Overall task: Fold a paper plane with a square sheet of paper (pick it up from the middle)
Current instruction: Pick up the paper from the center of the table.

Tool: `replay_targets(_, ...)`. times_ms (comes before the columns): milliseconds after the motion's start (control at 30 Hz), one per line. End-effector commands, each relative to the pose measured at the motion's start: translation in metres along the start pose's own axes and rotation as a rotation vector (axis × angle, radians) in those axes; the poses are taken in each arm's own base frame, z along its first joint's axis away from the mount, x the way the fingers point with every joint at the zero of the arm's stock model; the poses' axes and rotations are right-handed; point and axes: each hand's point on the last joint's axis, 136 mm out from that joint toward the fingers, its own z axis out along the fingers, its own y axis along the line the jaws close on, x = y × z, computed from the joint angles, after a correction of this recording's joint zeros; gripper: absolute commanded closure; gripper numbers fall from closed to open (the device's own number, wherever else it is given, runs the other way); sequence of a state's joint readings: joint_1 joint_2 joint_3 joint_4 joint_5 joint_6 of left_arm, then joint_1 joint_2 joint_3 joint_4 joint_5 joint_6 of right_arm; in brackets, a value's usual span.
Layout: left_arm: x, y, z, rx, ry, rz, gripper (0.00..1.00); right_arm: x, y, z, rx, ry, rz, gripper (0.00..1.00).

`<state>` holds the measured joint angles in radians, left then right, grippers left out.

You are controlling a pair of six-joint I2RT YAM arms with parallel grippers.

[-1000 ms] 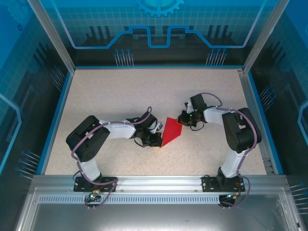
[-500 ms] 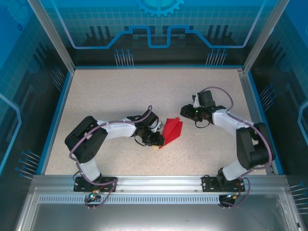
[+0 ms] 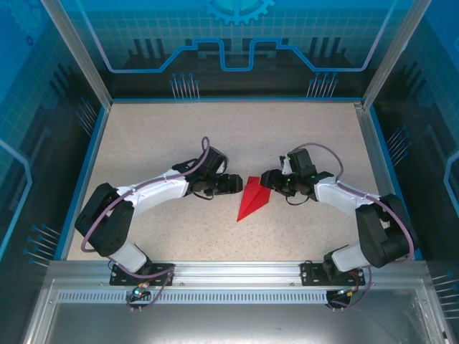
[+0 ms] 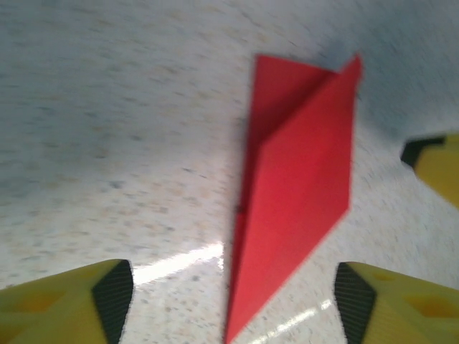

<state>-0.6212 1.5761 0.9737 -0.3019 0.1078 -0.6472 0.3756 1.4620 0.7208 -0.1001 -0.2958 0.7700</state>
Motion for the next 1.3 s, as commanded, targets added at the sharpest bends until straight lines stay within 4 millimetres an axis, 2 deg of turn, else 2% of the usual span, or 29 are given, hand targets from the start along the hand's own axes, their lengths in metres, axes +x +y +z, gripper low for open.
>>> replay_targets(0,-0.012,0.023,-0.010,-0.062,-0.087,-0.066,0.15,0.006,0.006,0.013,-0.015,0.033,0.052,0.48)
replay_targets(200,-0.015,0.033,-0.014,-0.068,-0.118,-0.089,0.02,0.009,0.011,0.032,-0.008,0.069,0.063,0.54)
replay_targets(533,-0.008,0.041,-0.013,-0.037,-0.093,-0.122,0.01,0.015,0.014,0.051,-0.027,0.098,0.064,0.63)
replay_targets(700,-0.007,0.038,-0.011,0.050,-0.074,-0.164,0.01,0.015,0.020,0.057,-0.090,0.086,0.059,0.72)
replay_targets(833,-0.006,0.036,-0.010,0.134,-0.053,-0.219,0.01,0.013,0.024,0.058,-0.131,0.065,0.049,0.85)
replay_targets(933,-0.006,0.032,-0.011,0.200,-0.033,-0.244,0.01,0.005,0.038,0.054,-0.204,0.036,0.027,0.92)
replay_targets(1033,-0.006,0.025,-0.015,0.261,-0.016,-0.241,0.01,-0.007,0.057,0.043,-0.304,0.007,0.001,0.93)
replay_targets(1267,-0.024,-0.006,-0.043,0.497,-0.057,-0.241,0.02,-0.045,0.102,-0.008,-0.526,-0.035,-0.060,0.94)
